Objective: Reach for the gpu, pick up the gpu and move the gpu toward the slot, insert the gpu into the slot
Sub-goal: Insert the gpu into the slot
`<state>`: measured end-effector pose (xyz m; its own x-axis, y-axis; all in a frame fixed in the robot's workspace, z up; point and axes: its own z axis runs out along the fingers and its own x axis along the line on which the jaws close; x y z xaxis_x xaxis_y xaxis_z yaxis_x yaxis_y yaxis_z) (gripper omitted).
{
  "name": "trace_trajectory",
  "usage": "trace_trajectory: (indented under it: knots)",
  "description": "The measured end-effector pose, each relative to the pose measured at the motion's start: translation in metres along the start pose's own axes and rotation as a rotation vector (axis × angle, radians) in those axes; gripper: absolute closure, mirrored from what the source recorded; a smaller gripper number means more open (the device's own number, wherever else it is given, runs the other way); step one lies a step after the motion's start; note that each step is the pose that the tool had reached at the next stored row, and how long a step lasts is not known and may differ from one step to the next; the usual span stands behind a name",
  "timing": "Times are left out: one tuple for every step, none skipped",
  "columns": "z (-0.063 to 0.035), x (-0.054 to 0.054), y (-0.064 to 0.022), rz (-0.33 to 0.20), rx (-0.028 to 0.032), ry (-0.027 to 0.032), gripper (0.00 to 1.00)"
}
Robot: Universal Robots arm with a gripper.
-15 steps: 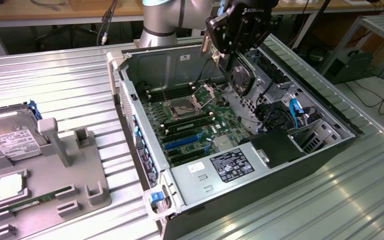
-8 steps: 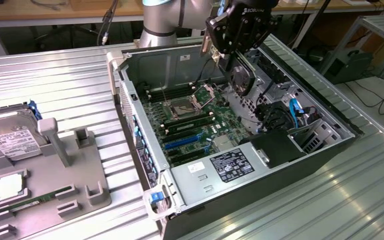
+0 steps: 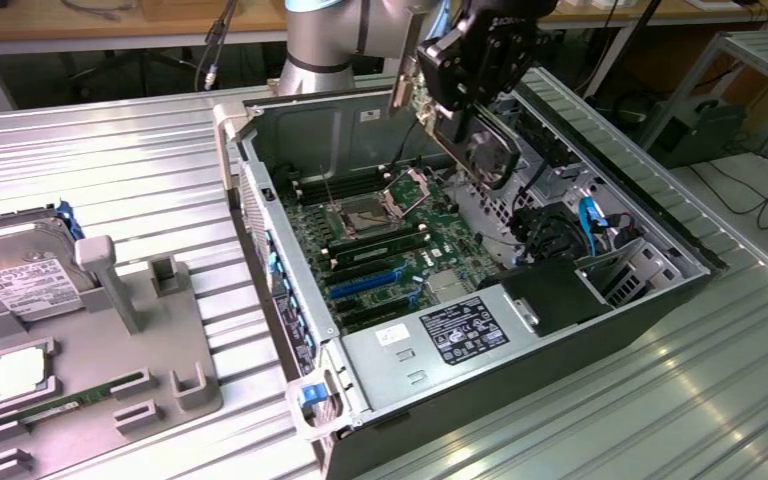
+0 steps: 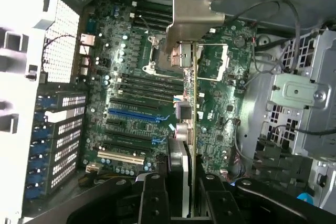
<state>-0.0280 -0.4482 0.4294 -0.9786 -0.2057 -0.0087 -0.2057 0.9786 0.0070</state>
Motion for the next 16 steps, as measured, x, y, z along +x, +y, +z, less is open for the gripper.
trace_trajectory:
  knots:
    - [0.0000, 0.0000, 0.0000, -0.016, -0.0002, 0.0001, 0.72]
    - [0.0000, 0.0000, 0.0000, -0.033, -0.0003, 0.0002, 0.72]
    - [0.0000, 0.0000, 0.0000, -0.047, -0.0004, 0.0003, 0.72]
    - [0.0000, 0.0000, 0.0000, -0.062, -0.0006, 0.0004, 0.72]
    - [0.0000, 0.0000, 0.0000, -0.078, -0.0007, 0.0005, 0.72]
    - [0.0000, 0.0000, 0.0000, -0.100, -0.0009, 0.0006, 0.72]
    - [0.0000, 0.0000, 0.0000, -0.115, -0.0011, 0.0007, 0.72]
    - [0.0000, 0.0000, 0.0000, -0.130, -0.0011, 0.0008, 0.72]
    - [0.0000, 0.0000, 0.0000, -0.150, -0.0013, 0.0010, 0.72]
    - [0.0000, 0.0000, 0.0000, -0.177, -0.0016, 0.0012, 0.72]
    - [0.0000, 0.0000, 0.0000, -0.207, -0.0018, 0.0014, 0.72]
    - [0.0000, 0.0000, 0.0000, -0.240, -0.0021, 0.0016, 0.72]
    - [0.0000, 0.0000, 0.0000, -0.255, -0.0022, 0.0018, 0.72]
    - [0.0000, 0.0000, 0.0000, -0.273, -0.0024, 0.0018, 0.72]
    - [0.0000, 0.0000, 0.0000, -0.297, -0.0026, 0.0020, 0.72]
    - [0.0000, 0.0000, 0.0000, -0.312, -0.0028, 0.0021, 0.72]
